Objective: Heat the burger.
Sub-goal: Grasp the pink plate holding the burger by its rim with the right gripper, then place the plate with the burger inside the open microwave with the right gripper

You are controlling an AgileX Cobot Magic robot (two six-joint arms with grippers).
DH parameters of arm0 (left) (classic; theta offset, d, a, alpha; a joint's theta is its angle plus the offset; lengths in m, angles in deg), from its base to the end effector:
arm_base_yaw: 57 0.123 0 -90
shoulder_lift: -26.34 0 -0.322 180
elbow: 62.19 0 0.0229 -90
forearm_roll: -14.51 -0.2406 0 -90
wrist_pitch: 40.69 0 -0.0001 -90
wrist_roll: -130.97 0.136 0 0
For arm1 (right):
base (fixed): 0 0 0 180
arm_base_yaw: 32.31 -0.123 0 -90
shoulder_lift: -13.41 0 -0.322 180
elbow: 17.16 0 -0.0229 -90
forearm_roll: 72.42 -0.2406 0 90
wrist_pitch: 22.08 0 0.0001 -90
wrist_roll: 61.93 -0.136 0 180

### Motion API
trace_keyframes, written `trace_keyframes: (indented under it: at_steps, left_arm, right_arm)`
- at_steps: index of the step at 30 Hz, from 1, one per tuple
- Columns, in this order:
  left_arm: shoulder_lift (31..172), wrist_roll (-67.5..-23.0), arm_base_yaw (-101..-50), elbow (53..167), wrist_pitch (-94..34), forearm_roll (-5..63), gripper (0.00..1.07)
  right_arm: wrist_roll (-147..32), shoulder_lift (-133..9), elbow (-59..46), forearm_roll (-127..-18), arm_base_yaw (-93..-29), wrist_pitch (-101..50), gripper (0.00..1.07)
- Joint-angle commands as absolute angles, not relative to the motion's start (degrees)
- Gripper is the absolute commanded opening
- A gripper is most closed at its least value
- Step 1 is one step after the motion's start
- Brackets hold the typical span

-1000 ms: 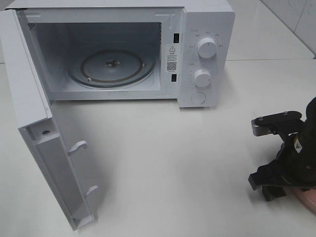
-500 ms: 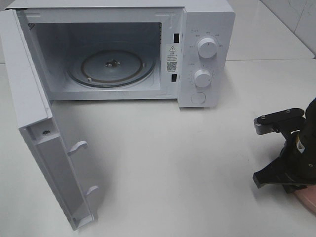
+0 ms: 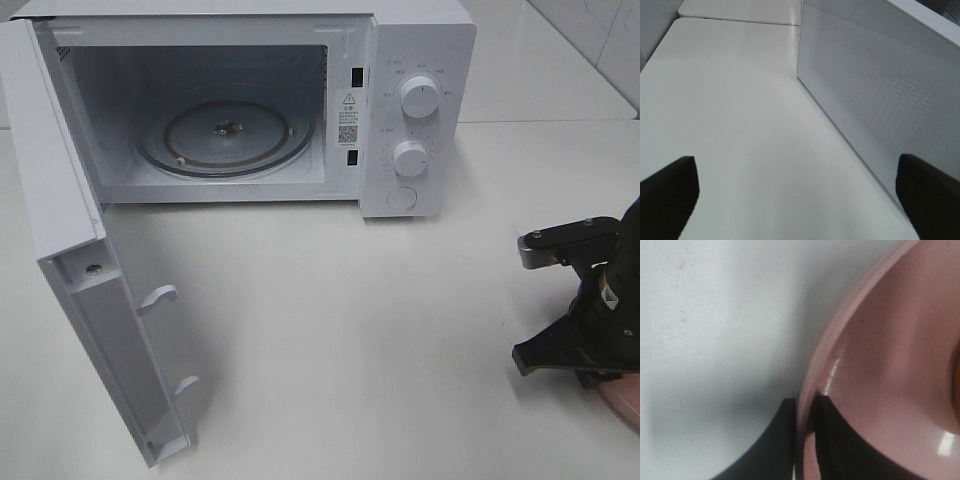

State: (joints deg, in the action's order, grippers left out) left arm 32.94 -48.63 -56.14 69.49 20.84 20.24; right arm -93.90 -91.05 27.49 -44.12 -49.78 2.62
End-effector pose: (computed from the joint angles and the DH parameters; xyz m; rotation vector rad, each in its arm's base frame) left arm -0.0146 -0.0122 0.2569 -0.0013 2.0300 -0.1055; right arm 0.2408 0.0475 0.1084 -0.2737 2.9281 -0.2421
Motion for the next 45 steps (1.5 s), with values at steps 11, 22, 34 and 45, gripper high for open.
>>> trace_keyframes:
  at_steps: [11, 22, 34, 45]
  left_arm:
    - [32.65, -49.03, -55.91, 69.32, 20.50, 20.29, 1.00]
    - [32.65, -49.03, -55.91, 69.32, 20.50, 20.29, 1.00]
    - [32.65, -49.03, -55.91, 69.32, 20.50, 20.29, 1.00]
    - [32.65, -49.03, -55.91, 69.32, 20.50, 20.29, 1.00]
  right_arm:
    - [-99.63, -91.05, 28.18, -40.80, -53.22, 6.86, 0.00]
    - [-105.01, -88.93, 28.18, -35.64, -55.91, 11.50, 0.00]
    - [-106.79, -84.46, 28.18, -32.66, -57.86, 16.77, 0.00]
    - [-104.90, -80.00, 28.18, -32.60, -57.86, 20.66, 0.00]
